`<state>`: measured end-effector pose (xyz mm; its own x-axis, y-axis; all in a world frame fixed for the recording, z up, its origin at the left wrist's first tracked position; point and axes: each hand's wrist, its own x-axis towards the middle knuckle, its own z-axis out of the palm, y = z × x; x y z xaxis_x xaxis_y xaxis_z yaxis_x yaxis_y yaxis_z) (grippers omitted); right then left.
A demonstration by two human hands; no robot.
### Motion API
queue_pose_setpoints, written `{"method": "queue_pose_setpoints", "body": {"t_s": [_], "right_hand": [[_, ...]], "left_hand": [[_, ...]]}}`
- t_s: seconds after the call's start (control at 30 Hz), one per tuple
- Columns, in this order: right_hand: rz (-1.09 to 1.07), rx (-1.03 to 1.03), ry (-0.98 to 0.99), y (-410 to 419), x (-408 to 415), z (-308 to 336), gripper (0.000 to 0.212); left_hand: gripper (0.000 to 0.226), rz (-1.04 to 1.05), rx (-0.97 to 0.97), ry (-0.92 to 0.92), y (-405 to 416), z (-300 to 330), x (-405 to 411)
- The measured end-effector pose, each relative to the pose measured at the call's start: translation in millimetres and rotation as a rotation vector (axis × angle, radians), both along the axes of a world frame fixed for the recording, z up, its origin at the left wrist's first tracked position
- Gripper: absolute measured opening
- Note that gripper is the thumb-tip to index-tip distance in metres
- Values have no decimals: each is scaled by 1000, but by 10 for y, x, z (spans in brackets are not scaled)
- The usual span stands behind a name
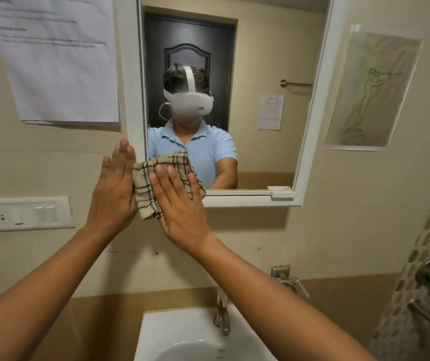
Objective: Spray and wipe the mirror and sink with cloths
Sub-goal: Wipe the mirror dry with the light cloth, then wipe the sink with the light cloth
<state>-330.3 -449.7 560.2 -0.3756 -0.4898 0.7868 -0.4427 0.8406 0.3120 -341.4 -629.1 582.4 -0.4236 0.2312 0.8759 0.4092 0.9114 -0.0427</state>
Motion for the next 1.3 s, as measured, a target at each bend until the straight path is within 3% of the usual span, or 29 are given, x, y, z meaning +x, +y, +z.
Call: {"method": "queue_pose_setpoints", "body": {"t_s": [0.17, 0.47, 0.67, 0.73, 0.87, 0.97, 1.17, 1.3], "right_hand": [[44, 101, 92, 411, 10, -185, 59], [51, 99, 191, 1462, 116, -333, 33], [-82, 62, 126, 2167, 267, -496, 42], [-70, -9, 67, 2171, 340, -508, 47], [-33, -302, -167, 2142, 570, -657, 82], [-12, -546, -372, 2169, 704, -975, 91], [34, -878, -715, 2231, 1049, -1852, 86], [78, -951, -847, 2258, 1213, -2424, 66]], "left_hand": [[69, 7, -5, -6, 39, -168, 72], [66, 26, 24, -55, 104, -271, 114], [66, 51, 37, -76, 131, -293, 143], [67, 58, 48, -90, 156, -297, 169], [69, 91, 50, -150, 211, -458, 256], [72, 116, 70, -225, 280, -730, 365], [73, 144, 71, -419, 520, -1615, 681], [72, 135, 20, -572, 739, -2248, 935]]}}
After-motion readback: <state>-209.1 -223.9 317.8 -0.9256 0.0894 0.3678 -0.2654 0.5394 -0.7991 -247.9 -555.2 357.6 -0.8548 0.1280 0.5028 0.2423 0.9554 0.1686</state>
